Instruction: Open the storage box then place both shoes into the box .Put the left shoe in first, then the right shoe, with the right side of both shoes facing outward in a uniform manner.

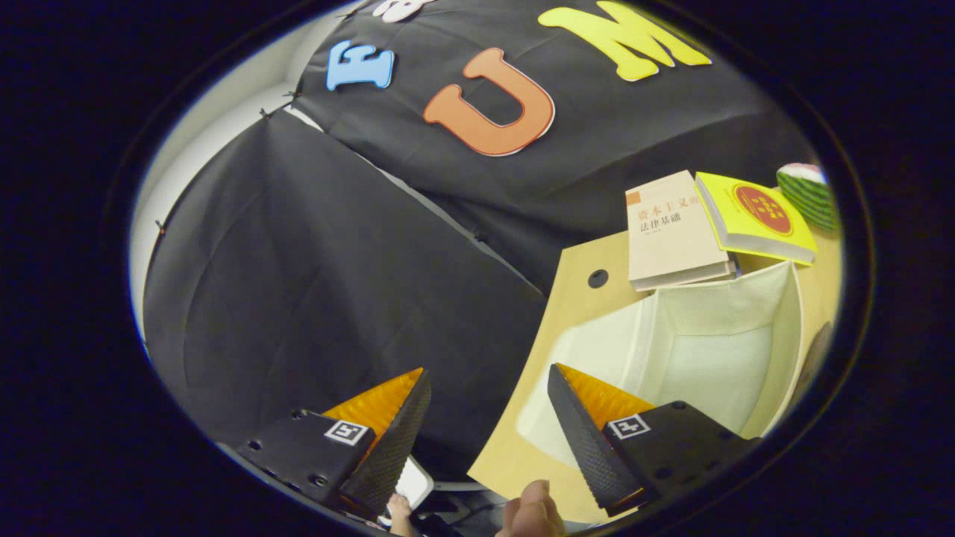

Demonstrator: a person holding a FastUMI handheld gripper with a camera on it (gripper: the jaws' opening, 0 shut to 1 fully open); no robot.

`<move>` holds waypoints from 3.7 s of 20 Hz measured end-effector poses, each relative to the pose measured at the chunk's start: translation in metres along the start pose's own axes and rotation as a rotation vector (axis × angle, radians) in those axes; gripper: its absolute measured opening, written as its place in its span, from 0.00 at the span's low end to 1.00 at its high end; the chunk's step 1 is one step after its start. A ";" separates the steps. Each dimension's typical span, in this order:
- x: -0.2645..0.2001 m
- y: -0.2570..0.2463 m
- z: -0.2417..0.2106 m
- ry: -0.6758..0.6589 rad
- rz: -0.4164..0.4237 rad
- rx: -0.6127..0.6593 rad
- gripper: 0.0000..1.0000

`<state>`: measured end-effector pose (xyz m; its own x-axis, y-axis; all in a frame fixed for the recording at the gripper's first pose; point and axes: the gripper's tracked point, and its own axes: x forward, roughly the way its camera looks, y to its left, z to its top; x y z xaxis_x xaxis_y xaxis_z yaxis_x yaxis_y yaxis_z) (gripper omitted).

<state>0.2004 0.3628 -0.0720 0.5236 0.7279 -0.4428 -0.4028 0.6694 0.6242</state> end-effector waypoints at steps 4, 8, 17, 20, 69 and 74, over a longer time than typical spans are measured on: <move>-0.019 -0.019 -0.008 -0.002 -0.063 -0.055 1.00; -0.050 -0.058 -0.016 0.011 -0.153 -0.131 1.00; -0.133 -0.183 -0.035 0.039 -0.405 -0.200 1.00; -0.160 -0.226 -0.041 0.093 -0.504 -0.205 1.00; -0.257 -0.361 -0.069 0.341 -0.818 0.057 0.06; -0.242 -0.296 -0.040 0.270 -0.692 0.094 0.06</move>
<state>0.1624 -0.0054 -0.1752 0.4270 0.1642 -0.8892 0.0237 0.9810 0.1925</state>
